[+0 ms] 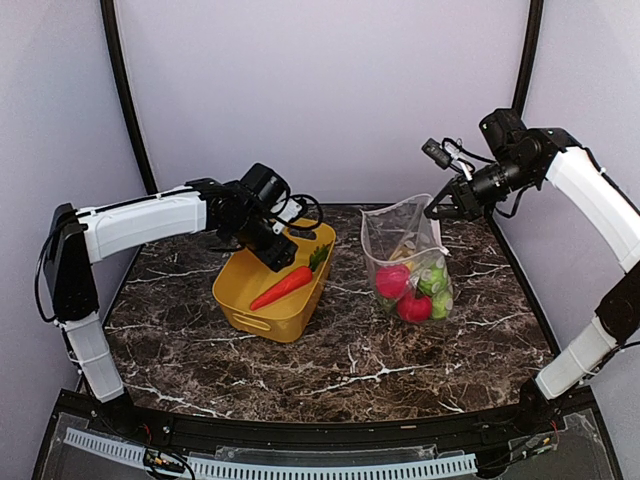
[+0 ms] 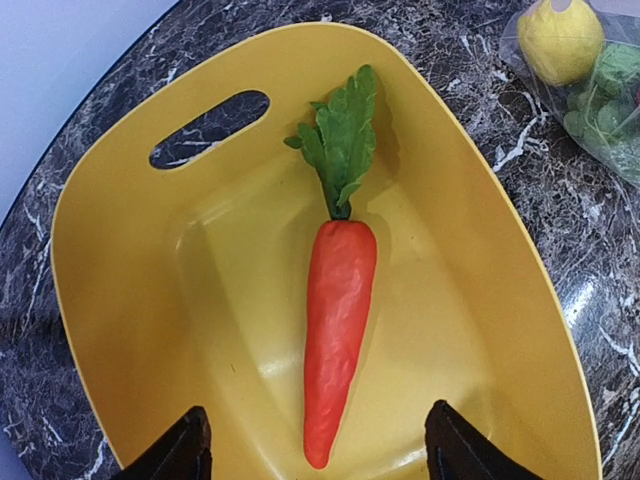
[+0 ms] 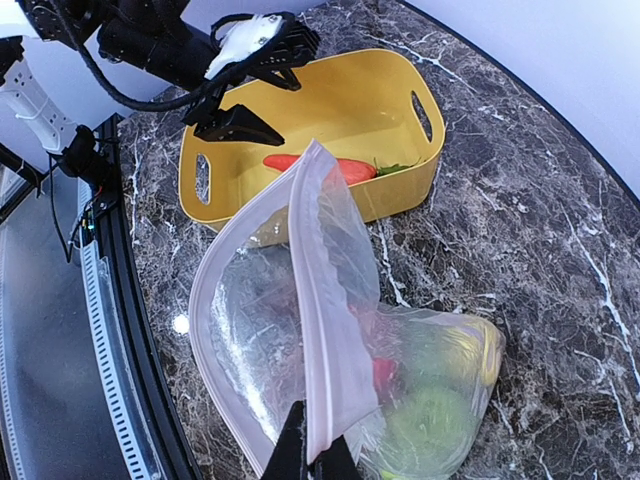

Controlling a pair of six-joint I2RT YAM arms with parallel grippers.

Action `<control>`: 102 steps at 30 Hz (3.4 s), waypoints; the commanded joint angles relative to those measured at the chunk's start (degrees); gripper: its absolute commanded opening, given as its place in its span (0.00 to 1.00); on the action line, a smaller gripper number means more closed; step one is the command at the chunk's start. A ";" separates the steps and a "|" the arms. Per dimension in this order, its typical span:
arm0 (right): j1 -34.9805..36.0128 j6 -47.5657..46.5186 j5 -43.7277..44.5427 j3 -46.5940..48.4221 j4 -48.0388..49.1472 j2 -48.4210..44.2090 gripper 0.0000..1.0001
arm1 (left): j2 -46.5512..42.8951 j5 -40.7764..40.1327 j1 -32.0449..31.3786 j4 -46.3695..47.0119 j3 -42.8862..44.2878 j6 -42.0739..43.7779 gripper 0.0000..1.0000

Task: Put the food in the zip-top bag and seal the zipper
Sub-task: Pick up the fake vegetable from the bin, then place the fake fruit in the zipper food storage bag.

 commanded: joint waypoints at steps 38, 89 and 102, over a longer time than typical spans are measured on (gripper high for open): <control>0.22 -1.26 0.92 -2.71 1.42 -0.80 0.00 | 27.71 6.63 2.27 -9.90 25.29 5.66 0.56; 0.23 0.16 -2.46 -0.84 0.64 0.89 0.00 | -8.93 22.37 -9.67 36.28 8.84 0.02 0.26; 0.39 1.31 -7.78 2.53 -1.07 2.19 0.00 | -3.99 32.07 -12.08 71.11 2.94 -7.74 0.18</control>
